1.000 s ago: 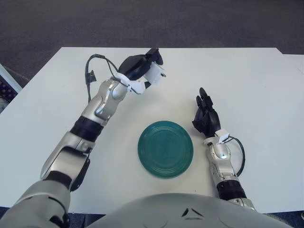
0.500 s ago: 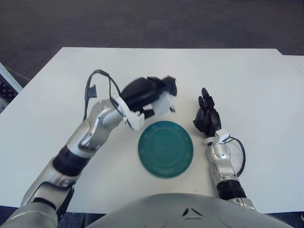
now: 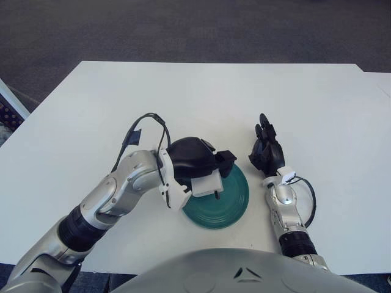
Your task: Put the charger into the plate.
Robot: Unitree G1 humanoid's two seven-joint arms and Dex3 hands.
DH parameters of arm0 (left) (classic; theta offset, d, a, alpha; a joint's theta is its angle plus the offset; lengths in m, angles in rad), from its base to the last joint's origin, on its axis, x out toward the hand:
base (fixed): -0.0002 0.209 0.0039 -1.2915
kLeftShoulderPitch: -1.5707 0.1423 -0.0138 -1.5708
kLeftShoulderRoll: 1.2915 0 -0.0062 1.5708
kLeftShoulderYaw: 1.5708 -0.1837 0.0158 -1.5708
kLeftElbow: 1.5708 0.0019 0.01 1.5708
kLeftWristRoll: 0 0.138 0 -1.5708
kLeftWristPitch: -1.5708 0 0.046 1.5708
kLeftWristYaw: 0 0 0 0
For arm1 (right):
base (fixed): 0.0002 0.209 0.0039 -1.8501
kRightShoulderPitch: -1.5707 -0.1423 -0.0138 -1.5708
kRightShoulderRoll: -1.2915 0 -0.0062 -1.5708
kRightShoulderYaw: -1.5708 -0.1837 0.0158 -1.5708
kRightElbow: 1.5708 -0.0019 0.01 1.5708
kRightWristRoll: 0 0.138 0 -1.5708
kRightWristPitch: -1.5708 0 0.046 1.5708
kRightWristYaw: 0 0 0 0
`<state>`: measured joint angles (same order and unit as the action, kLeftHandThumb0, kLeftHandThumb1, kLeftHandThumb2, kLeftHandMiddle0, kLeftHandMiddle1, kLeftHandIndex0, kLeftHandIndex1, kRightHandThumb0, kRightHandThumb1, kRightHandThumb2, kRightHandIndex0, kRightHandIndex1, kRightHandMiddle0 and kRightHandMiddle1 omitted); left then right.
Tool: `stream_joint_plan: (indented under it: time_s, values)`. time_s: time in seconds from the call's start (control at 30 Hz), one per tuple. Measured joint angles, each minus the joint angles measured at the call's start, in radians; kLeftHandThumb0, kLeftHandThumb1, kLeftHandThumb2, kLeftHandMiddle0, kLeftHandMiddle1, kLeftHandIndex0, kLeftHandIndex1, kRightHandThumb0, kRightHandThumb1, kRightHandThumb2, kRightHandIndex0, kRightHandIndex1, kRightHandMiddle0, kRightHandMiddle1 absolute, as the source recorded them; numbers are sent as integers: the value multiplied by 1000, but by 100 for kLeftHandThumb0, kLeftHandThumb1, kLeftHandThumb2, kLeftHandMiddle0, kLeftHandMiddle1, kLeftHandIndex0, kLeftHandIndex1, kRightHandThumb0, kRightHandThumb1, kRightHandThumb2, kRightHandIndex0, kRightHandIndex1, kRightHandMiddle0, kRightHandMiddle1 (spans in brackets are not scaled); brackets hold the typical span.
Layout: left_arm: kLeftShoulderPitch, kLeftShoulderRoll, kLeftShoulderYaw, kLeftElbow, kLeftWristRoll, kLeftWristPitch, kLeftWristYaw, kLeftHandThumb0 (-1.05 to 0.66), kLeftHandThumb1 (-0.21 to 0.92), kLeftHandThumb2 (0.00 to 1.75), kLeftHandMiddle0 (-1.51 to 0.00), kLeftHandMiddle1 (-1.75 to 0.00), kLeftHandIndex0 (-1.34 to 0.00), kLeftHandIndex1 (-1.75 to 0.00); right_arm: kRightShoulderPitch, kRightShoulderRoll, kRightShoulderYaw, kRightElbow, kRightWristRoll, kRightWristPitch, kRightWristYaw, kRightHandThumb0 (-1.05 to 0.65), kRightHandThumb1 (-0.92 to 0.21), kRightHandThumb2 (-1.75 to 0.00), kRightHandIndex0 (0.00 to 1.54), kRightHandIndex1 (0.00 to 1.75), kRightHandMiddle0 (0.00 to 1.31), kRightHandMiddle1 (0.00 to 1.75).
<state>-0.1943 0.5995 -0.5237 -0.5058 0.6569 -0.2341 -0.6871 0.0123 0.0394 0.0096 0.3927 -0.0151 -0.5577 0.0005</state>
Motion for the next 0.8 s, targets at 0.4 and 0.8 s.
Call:
stream_joint_plan:
  time_s: [0.4, 0.8]
  values:
    - [6, 11, -26, 128, 110, -225, 85, 0, 6, 160, -80, -173, -61, -171, -3, -7, 18, 1, -13, 0, -44, -98, -92, -98, 0, 0, 0, 4]
    - [0, 2, -27, 177, 166, -267, 86, -1, 8, 150, -76, -174, -74, -147, -10, -9, 30, 5, -45, 0, -97, -100, -92, -101, 0, 0, 1, 5]
